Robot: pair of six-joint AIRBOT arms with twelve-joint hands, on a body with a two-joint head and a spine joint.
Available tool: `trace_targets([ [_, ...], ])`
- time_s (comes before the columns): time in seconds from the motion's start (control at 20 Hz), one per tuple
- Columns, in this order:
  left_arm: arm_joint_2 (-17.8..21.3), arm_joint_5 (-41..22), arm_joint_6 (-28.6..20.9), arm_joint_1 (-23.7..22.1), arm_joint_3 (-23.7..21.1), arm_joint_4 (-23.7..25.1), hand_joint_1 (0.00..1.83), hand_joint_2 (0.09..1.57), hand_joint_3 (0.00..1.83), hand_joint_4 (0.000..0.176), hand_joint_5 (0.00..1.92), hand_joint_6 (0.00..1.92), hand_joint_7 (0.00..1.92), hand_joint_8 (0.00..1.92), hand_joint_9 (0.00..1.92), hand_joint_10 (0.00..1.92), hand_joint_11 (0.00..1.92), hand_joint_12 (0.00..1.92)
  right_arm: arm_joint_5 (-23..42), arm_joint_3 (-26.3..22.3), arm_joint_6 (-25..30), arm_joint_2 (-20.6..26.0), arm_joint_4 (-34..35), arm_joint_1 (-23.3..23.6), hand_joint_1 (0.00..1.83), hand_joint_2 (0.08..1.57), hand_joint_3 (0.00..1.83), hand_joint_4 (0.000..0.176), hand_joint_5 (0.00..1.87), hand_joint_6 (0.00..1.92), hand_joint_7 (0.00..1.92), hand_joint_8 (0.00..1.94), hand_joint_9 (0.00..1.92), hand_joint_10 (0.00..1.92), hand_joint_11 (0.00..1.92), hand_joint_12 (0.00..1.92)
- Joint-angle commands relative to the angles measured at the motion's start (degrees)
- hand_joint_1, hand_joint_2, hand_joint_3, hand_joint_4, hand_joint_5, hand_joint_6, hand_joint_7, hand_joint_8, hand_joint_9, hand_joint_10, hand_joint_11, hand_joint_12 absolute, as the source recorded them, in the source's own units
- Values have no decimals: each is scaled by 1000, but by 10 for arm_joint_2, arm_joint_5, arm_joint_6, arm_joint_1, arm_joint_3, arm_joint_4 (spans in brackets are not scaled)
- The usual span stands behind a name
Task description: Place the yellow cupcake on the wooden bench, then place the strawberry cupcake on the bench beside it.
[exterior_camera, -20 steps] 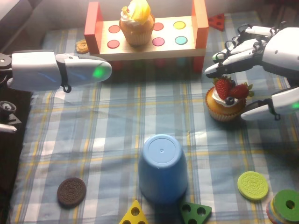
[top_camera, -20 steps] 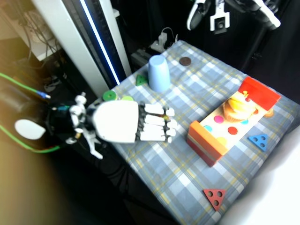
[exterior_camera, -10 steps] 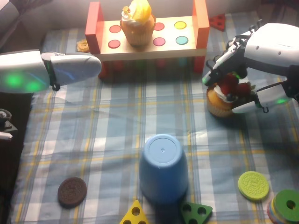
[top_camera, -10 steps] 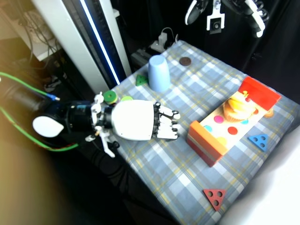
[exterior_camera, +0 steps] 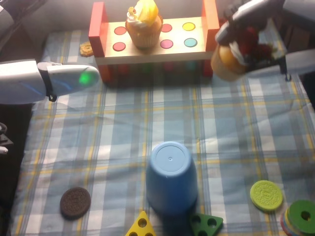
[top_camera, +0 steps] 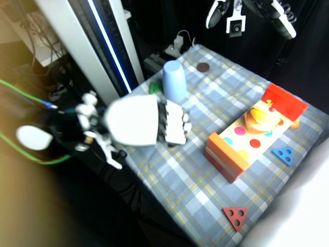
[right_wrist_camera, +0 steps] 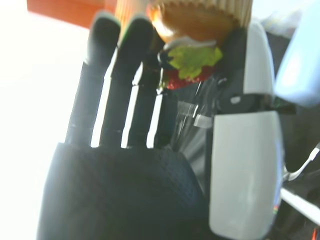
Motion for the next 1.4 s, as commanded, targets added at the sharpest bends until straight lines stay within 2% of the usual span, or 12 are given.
trace_targets([
  [0.0, 1, -71, -5, -3, -1, 3, 815, 807, 2, 169, 82, 1, 104, 3, 76, 5, 0, 140, 77, 2, -3, -1, 24, 23, 1243, 1149, 1, 0, 933, 847, 923, 1318, 780, 1085, 501, 1546],
  [0.1, 1, -71, -5, -3, -1, 2, 786, 823, 5, 168, 73, 0, 111, 1, 92, 5, 0, 186, 76, 7, -19, -8, 24, 51, 1225, 1166, 1, 0, 925, 856, 834, 1449, 689, 1537, 542, 1839],
  [0.25, 0, -66, -5, -3, 1, 2, 798, 815, 0, 175, 82, 0, 112, 2, 93, 2, 0, 187, 28, 40, -36, -46, 20, 102, 1376, 1074, 3, 0, 981, 1015, 1218, 653, 887, 1013, 209, 1072],
  [0.3, 0, -65, -5, -3, 2, 3, 800, 818, 1, 176, 79, 1, 100, 3, 72, 5, 0, 114, 3, 57, -36, -63, 12, 119, 1280, 1066, 0, 0, 993, 1034, 1256, 472, 933, 531, 244, 943],
  [0.4, -2, -61, -5, -6, 4, 4, 799, 823, 3, 161, 78, 1, 92, 1, 61, 3, 0, 95, -44, 82, -36, -88, 3, 141, 1246, 1071, 0, 0, 997, 1040, 1206, 522, 1010, 259, 233, 1209],
  [0.45, -5, -58, -5, -8, 6, 5, 794, 826, 0, 158, 78, 0, 103, 1, 77, 1, 0, 166, -74, 101, -36, -108, -4, 153, 1358, 1056, 0, 0, 988, 990, 1328, 272, 996, 932, 506, 1241],
  [0.55, -10, -48, -5, -14, 11, 9, 804, 820, 0, 172, 70, 0, 100, 1, 68, 2, 0, 86, -126, 131, -36, -139, -19, 170, 1372, 1029, 0, 0, 1076, 833, 1374, 361, 965, 893, 104, 1324],
  [0.6, -11, -45, -5, -15, 13, 10, 794, 823, 0, 175, 59, 1, 105, 1, 80, 4, 0, 16, -138, 138, -36, -147, -22, 173, 1391, 1036, 1, 0, 1043, 837, 1341, 385, 993, 979, 421, 1381],
  [0.8, -18, -36, -5, -23, 18, 15, 825, 807, 0, 148, 99, 13, 136, 9, 94, 7, 62, 30, -189, 168, -36, -183, -35, 184, 1286, 1042, 3, 0, 1051, 895, 1265, 458, 1018, 912, 719, 1426],
  [1.05, -19, -35, -10, -26, 20, 18, 841, 788, 10, 160, 86, 0, 110, 0, 83, 0, 17, 290, -224, 183, -36, -208, -44, 184, 1399, 1016, 0, 0, 1103, 666, 1410, 89, 1143, 996, 919, 1255],
  [1.1, -19, -35, -12, -26, 20, 20, 843, 798, 11, 161, 79, 1, 93, 2, 72, 2, 3, 395, -231, 186, -36, -213, -47, 184, 1293, 1027, 0, 0, 1135, 696, 1317, 379, 1125, 790, 879, 1258],
  [1.35, -24, -30, -13, -33, 23, 24, 867, 801, 2, 173, 91, 5, 110, 6, 95, 7, 0, 402, -251, 197, -36, -234, -54, 184, 1385, 1076, 0, 0, 991, 931, 1096, 708, 985, 1114, 670, 1247],
])
